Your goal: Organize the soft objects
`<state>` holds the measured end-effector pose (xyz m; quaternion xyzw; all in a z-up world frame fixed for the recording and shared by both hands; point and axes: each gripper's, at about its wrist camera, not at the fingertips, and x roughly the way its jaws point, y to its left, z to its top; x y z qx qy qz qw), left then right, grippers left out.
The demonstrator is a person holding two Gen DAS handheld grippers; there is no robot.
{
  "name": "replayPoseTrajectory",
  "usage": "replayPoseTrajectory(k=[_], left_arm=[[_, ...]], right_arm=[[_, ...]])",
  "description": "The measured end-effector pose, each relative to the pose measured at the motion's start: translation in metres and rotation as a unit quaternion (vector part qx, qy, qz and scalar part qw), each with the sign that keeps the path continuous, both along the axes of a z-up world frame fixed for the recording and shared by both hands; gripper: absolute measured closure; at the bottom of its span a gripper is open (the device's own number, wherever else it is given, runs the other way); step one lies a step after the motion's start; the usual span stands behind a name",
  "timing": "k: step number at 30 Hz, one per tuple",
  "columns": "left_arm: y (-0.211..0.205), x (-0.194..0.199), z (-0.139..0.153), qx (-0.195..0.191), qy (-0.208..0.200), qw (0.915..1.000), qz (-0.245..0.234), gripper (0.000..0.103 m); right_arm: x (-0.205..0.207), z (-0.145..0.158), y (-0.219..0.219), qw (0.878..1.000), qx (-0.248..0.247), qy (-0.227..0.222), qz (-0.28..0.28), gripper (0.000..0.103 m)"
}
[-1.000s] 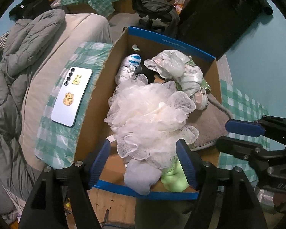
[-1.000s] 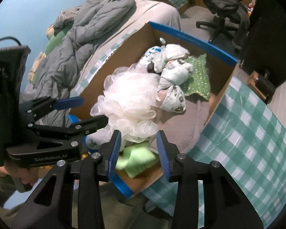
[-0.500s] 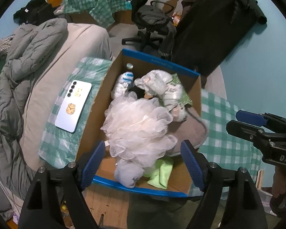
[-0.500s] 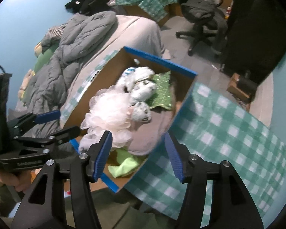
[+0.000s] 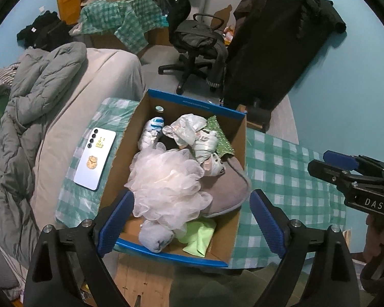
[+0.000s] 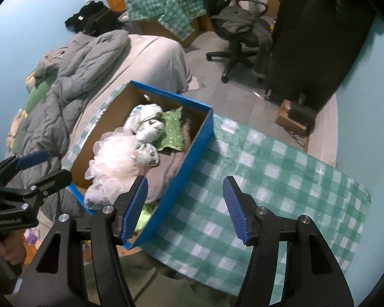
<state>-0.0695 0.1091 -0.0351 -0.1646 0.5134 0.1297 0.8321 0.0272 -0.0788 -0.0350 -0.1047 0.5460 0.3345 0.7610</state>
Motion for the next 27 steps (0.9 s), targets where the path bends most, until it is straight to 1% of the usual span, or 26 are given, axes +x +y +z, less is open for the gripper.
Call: replayPoseTrajectory(k=[6,13,15,20,27], left_arm=[[-0.016,0.002,0.013,0.015,-0.013,0.9997,-0.013,0.01],[-0.035,0.006,0.023,0.043,-0.022,0.9984,-0.029,0.01],[-0.038,0.007,0.025,0.046,-0.021,0.9983,-0.03,0.01],[-0.043,0.009,0.026,0.038,-0.021,0.9986,-0.029,0.01],[-0.051,0.012,0.025,0.047,-0.015,0.9983,-0.031,0.01]], right_arm=[[0.002,0.008,-0.017,1.0,0.002,-0.007,-0.02,0.042],[0.005,0.014,-0.033,0.999,-0.001,-0.013,-0.037,0.042],[0.006,0.014,-0.036,0.999,-0.002,-0.014,-0.039,0.042],[0.007,0.016,-0.041,0.999,-0.001,-0.016,-0.041,0.042],[0.011,0.016,-0.049,0.999,-0.002,-0.017,-0.042,0.042]])
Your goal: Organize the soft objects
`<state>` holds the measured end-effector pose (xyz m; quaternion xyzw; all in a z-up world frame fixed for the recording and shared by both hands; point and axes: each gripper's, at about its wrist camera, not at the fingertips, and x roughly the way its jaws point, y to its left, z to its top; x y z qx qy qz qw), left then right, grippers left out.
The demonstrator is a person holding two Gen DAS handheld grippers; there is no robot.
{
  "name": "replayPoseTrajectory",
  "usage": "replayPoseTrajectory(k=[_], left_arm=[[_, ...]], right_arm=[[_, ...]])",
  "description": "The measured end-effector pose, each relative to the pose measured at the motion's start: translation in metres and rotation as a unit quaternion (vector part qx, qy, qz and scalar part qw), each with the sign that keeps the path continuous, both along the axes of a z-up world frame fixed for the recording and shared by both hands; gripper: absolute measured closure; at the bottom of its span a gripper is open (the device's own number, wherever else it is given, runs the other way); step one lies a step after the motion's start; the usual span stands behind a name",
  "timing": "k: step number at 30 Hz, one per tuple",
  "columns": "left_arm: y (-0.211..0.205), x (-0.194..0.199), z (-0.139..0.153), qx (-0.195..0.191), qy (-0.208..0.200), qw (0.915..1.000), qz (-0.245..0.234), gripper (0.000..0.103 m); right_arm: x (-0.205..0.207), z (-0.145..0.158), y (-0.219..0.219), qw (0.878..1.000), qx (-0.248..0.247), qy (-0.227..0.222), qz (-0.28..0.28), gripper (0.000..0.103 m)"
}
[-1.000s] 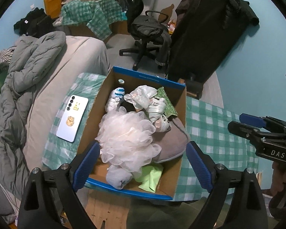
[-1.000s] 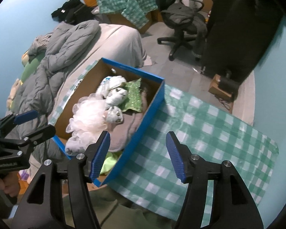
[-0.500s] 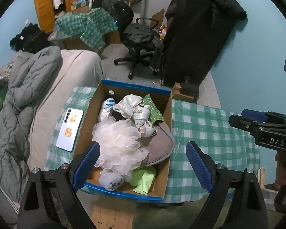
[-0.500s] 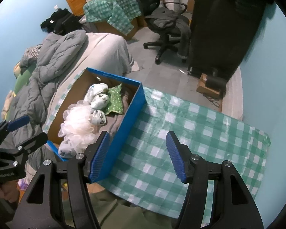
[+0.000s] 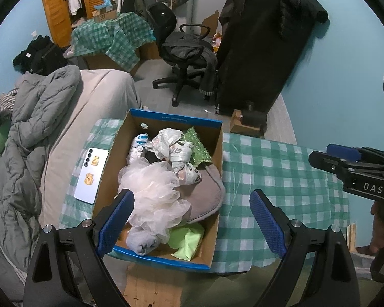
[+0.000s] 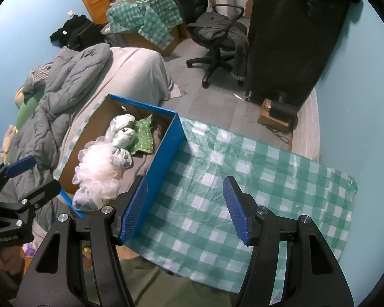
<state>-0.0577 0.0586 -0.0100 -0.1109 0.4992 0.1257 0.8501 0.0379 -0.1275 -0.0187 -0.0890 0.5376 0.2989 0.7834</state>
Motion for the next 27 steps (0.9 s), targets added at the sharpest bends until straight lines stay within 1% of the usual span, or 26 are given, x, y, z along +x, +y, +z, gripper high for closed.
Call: replayPoseTrajectory(k=[13,27], left_arm=[[-0.01,0.003,-0.004,-0.01,0.012,0.9999,0.003,0.01],[-0.015,0.006,-0.005,-0.01,0.017,0.9998,-0.002,0.01]], right_arm=[[0.004,0.001,-0.008,1.0,0.0,-0.002,-0.003,0.042],[0.01,0.001,-0.019,1.0,-0.001,-0.002,-0.007,0.042]])
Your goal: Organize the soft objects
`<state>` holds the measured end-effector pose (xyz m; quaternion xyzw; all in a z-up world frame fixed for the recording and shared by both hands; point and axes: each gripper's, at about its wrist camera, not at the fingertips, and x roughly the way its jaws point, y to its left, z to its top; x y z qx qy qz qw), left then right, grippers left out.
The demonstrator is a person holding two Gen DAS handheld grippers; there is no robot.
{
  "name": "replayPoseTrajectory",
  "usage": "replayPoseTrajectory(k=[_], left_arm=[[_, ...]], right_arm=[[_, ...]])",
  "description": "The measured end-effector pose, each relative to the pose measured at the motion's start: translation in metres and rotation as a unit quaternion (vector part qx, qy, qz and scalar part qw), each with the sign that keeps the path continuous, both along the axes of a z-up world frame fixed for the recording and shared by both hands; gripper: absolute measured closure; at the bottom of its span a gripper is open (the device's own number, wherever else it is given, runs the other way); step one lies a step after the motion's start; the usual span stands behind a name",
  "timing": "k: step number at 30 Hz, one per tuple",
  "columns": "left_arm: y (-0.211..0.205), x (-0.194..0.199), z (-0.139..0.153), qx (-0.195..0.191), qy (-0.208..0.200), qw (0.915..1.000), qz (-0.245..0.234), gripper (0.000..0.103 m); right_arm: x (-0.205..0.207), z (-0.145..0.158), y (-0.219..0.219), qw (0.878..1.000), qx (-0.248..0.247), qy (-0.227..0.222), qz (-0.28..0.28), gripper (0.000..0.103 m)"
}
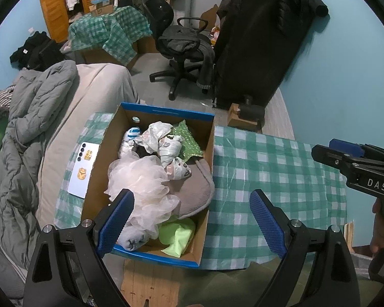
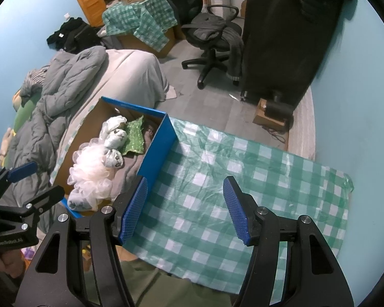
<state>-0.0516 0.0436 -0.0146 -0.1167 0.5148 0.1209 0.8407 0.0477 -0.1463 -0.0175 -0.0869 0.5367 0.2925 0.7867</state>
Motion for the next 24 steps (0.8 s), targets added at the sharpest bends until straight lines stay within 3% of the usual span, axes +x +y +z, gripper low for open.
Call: replayPoseTrajectory(k=[24], left_arm=[[-0.0008,0.0049,-0.0036,0.001,0.002,1.0,0.004,0.01]], right_arm=[[-0.0002,0.0006,0.0007,1.0,-0.002,-0.001,-0.001,0.042]])
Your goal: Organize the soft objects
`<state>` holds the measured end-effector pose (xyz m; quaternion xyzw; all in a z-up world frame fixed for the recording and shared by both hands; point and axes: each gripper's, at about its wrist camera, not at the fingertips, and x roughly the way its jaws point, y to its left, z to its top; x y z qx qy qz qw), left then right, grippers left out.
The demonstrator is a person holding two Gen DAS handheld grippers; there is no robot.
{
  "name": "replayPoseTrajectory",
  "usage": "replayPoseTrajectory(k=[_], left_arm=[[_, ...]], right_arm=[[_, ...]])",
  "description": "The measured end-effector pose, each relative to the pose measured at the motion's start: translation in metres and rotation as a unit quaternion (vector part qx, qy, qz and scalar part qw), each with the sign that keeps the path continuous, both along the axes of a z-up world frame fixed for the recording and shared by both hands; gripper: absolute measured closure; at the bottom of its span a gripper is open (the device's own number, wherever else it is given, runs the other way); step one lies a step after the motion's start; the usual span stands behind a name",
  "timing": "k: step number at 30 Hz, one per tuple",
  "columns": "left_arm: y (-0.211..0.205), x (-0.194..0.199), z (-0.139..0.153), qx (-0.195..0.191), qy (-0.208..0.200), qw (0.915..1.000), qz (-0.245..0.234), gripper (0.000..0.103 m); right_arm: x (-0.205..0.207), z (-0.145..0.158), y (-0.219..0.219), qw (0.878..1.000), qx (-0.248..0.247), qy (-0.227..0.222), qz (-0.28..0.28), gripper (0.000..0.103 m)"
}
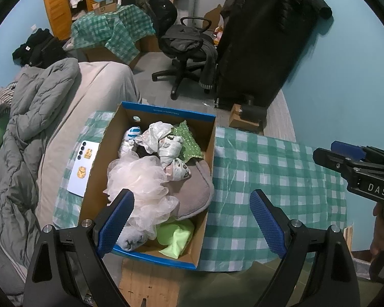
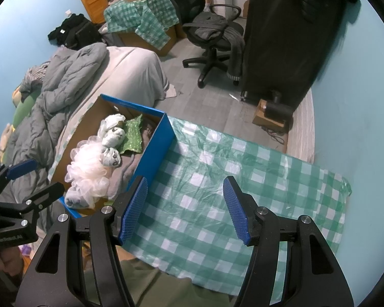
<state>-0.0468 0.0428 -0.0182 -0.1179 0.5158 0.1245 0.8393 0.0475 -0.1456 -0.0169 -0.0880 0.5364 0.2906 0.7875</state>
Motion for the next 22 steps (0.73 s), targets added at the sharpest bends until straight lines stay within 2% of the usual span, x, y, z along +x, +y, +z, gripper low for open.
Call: replayPoseTrajectory(k=[22], left_arm=[[0.0012,0.0006,0.0007,0.001,0.001,1.0,0.0,0.01]], right_arm=[[0.0004,0.0006,-0.0014,1.0,0.002,0.002,0.0,0.042]])
